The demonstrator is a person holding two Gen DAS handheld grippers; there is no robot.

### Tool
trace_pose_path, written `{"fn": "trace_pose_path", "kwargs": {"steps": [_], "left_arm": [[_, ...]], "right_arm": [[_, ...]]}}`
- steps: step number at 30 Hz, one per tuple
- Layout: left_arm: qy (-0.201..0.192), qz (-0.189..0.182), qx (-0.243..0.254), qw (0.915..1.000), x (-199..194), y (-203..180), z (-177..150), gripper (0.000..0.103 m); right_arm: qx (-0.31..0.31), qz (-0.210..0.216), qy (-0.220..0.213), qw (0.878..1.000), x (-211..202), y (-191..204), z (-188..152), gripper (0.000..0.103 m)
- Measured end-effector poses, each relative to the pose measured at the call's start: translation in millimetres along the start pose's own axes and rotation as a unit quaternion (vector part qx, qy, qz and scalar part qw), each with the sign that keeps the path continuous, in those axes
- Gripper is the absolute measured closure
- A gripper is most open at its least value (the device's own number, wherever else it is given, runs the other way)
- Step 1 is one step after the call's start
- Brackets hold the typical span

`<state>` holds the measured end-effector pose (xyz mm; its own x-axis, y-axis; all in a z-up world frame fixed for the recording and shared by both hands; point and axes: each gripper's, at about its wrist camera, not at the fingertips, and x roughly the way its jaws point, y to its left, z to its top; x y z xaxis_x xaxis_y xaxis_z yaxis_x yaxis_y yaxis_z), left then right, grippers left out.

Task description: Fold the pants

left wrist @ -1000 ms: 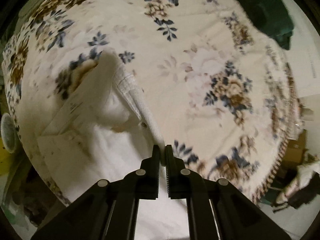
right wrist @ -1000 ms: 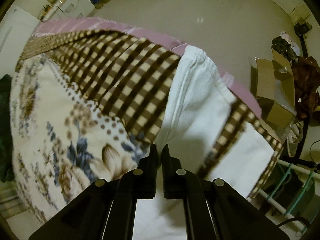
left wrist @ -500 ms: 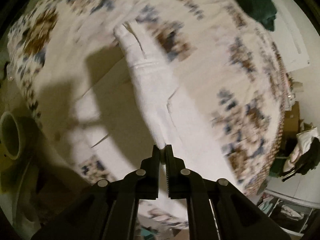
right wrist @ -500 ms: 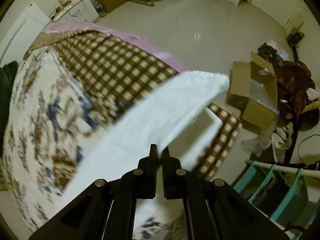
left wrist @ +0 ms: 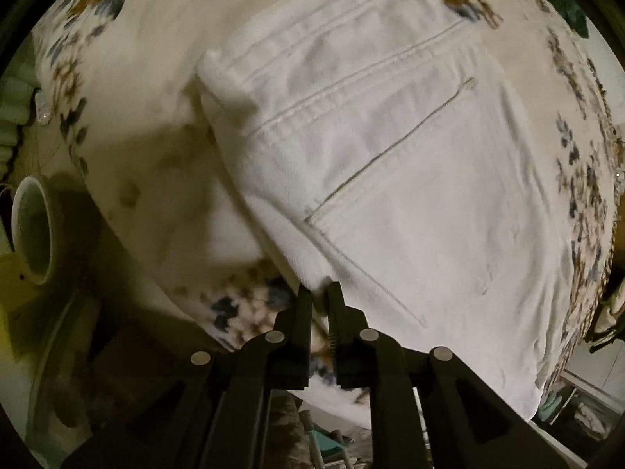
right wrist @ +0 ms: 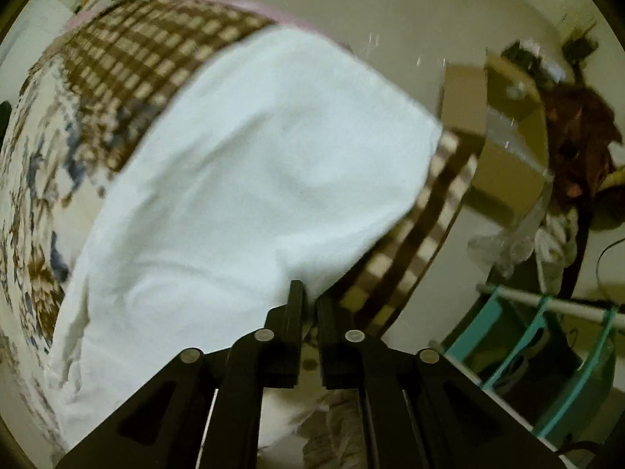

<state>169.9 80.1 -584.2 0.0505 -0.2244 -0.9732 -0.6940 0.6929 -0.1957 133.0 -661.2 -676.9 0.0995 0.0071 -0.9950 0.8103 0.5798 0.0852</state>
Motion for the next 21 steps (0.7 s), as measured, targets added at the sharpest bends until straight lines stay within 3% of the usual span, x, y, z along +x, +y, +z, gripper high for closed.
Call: {"fn": "trace_pose_path", "kwargs": {"steps": [1, 3, 4, 6, 11, 14, 17, 18, 21], "left_arm": [[-0.003, 0.002, 0.003, 1.0, -4.8, -2.3, -3.0, 0.094], [-0.014, 0.015, 0.016, 0.9997, -21.0, -10.2, -12.3, 0.093], [-0.017, 0.022, 0.021, 0.9994, -27.8, -14.5, -17.2, 0.093], [-0.024, 0.029, 0.033, 0.9988, -40.9, -26.3, -30.1, 0.08], [-0.056, 0.017, 0.073, 0.9957, -65.1, -66.5, -59.2, 0.061], [-0.083, 0.011, 0.128, 0.9882, -69.2, -107.5, -69.4, 0.044], [-0.106, 0.006, 0.184, 0.9773, -62.7, -146.9, -75.5, 0.041], [-0.11, 0.008, 0.198, 0.9738, -57.5, -154.1, -74.1, 0.035], [-0.111, 0.002, 0.242, 0.9639, -39.4, -185.4, -73.4, 0.025]], "right_arm": [[0.007, 0.001, 0.012, 1.0, 4.7, -5.0, 1.8, 0.061], [0.024, 0.011, 0.025, 0.999, 7.1, -24.7, 5.0, 0.041], [0.033, 0.023, 0.023, 0.999, 3.9, -33.7, 6.1, 0.04], [0.049, 0.033, 0.012, 0.998, -5.4, -50.7, 10.8, 0.04], [0.074, 0.055, -0.029, 0.995, -22.7, -76.6, 46.9, 0.04], [0.04, 0.045, -0.054, 0.997, -30.2, -62.6, 81.7, 0.04], [-0.029, 0.024, -0.083, 0.996, -33.7, -35.5, 115.3, 0.04], [-0.045, 0.021, -0.088, 0.995, -34.9, -20.7, 121.9, 0.037], [-0.097, 0.022, -0.073, 0.992, -15.1, -0.2, 149.4, 0.035]]}}
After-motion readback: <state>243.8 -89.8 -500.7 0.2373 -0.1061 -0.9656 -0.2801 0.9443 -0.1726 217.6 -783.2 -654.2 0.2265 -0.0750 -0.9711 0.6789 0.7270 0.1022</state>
